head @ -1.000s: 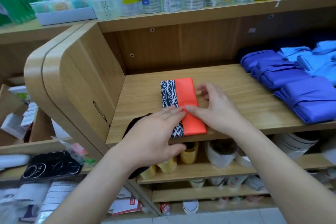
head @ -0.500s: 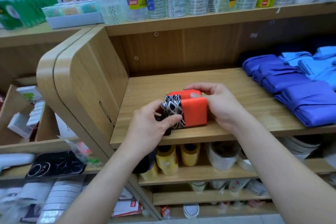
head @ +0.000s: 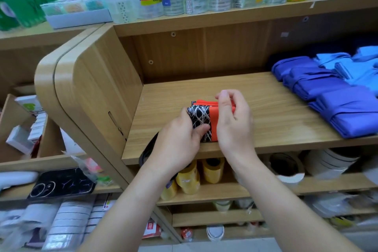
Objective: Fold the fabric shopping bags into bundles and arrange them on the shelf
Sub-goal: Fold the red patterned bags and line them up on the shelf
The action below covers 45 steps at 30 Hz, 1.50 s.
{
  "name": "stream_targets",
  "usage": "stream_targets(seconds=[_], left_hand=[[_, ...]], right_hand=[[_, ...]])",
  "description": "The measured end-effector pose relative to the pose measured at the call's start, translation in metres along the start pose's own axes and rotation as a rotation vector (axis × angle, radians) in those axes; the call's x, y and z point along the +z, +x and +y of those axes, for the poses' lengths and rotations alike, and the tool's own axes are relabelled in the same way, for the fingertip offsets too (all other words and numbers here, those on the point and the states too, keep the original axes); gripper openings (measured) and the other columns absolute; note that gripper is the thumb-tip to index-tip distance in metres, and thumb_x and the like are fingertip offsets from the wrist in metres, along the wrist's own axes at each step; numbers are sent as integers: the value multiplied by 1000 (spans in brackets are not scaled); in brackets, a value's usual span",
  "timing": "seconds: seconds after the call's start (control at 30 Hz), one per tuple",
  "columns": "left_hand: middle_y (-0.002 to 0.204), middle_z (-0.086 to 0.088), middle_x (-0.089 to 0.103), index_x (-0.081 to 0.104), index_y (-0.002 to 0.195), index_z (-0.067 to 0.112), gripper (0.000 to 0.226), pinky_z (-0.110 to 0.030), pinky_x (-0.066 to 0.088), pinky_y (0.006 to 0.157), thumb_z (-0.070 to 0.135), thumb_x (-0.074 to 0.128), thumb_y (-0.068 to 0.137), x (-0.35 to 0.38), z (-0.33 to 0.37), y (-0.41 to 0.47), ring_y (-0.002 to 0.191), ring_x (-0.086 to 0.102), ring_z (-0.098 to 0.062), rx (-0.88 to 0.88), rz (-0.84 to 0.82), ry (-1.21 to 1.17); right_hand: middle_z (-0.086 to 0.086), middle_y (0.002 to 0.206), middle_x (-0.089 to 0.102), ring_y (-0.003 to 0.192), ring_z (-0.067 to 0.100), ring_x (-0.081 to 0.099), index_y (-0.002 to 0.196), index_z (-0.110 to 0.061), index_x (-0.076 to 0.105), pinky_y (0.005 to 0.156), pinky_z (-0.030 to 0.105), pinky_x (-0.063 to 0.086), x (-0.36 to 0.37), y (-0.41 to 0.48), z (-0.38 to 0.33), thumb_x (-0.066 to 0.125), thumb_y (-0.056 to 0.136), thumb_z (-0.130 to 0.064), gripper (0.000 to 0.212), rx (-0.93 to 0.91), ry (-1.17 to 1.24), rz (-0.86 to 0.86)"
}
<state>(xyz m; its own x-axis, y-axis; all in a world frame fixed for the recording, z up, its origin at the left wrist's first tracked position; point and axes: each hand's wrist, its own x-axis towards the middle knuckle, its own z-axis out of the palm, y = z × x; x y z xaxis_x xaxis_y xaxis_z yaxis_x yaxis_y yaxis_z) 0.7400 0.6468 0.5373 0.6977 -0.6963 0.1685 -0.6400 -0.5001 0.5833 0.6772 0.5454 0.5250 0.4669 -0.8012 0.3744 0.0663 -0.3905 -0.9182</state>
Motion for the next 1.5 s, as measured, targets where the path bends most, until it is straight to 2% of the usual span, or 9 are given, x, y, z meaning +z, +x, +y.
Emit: stream_targets(seconds=[0.27, 0.5, 0.67, 0.83, 0.93, 1.0, 1.1, 1.3, 1.5], left_hand=[[96, -5, 63, 35, 128, 11, 45, -42, 49, 72, 39, 51, 97, 12, 4, -10, 83, 62, -28, 97, 98, 37], [91, -2, 60, 30, 132, 13, 42, -36, 43, 67, 28, 49, 98, 11, 6, -8, 85, 62, -27, 91, 60, 155], [105, 12, 61, 31, 122, 39, 48, -38, 52, 84, 50, 62, 88, -12, 3, -10, 94, 61, -10, 154, -87, 110], [94, 16, 63, 51, 108, 44, 29, -28, 49, 76, 35, 69, 87, -57, -36, -17, 93, 60, -7, 34, -147, 206], [119, 11, 60, 49, 128, 40, 49, -27, 45, 93, 21, 69, 87, -67, -46, -29, 111, 55, -10, 38, -123, 261], [138, 3, 50, 46, 138, 26, 63, -19, 31, 108, 4, 67, 83, -69, -40, -39, 127, 45, -14, 181, 53, 318], [117, -8, 62, 66, 117, 7, 39, -18, 41, 98, -7, 56, 82, -63, -10, -54, 109, 55, -17, 504, 358, 283], [100, -6, 66, 72, 106, 16, 21, -38, 53, 76, 14, 53, 96, -8, 47, -67, 90, 60, -23, 938, 250, 319], [147, -9, 47, 58, 130, 24, 47, -51, 29, 115, 13, 21, 102, -13, 57, -37, 134, 46, -28, 1040, 113, 652]], right_hand=[[-17, 84, 56, 76, 0, 52, 111, -19, 62, 71, 25, 44, 0, 6, 7, 31, 103, -26, 32, -132, -47, 55], [-10, 90, 61, 86, 11, 57, 101, -28, 64, 78, 35, 47, -57, 44, -27, 56, 80, -67, 46, -302, -726, -827], [-17, 83, 47, 82, 9, 45, 81, -34, 42, 75, 34, 41, -70, 54, -36, 70, 85, -38, 29, -438, -880, -847], [-11, 83, 59, 78, 11, 55, 90, -30, 46, 72, 40, 48, -95, 69, -28, 70, 87, -31, 25, -335, -943, -806], [-11, 92, 63, 85, 15, 57, 107, -35, 48, 78, 43, 50, -100, 73, -25, 69, 88, -29, 28, -320, -918, -802], [-10, 100, 65, 91, 17, 59, 118, -38, 49, 81, 43, 50, -100, 74, -21, 68, 89, -29, 36, -329, -887, -811], [-13, 97, 64, 91, 15, 58, 114, -40, 52, 81, 43, 50, -100, 72, -20, 68, 89, -29, 31, -341, -796, -852], [-7, 98, 67, 90, 13, 64, 99, -24, 68, 76, 36, 53, -98, 71, -16, 75, 80, -14, 22, -383, -631, -884], [-9, 81, 60, 75, 9, 58, 89, -18, 64, 66, 27, 46, -100, 70, -24, 60, 86, -8, 11, -463, -645, -971]])
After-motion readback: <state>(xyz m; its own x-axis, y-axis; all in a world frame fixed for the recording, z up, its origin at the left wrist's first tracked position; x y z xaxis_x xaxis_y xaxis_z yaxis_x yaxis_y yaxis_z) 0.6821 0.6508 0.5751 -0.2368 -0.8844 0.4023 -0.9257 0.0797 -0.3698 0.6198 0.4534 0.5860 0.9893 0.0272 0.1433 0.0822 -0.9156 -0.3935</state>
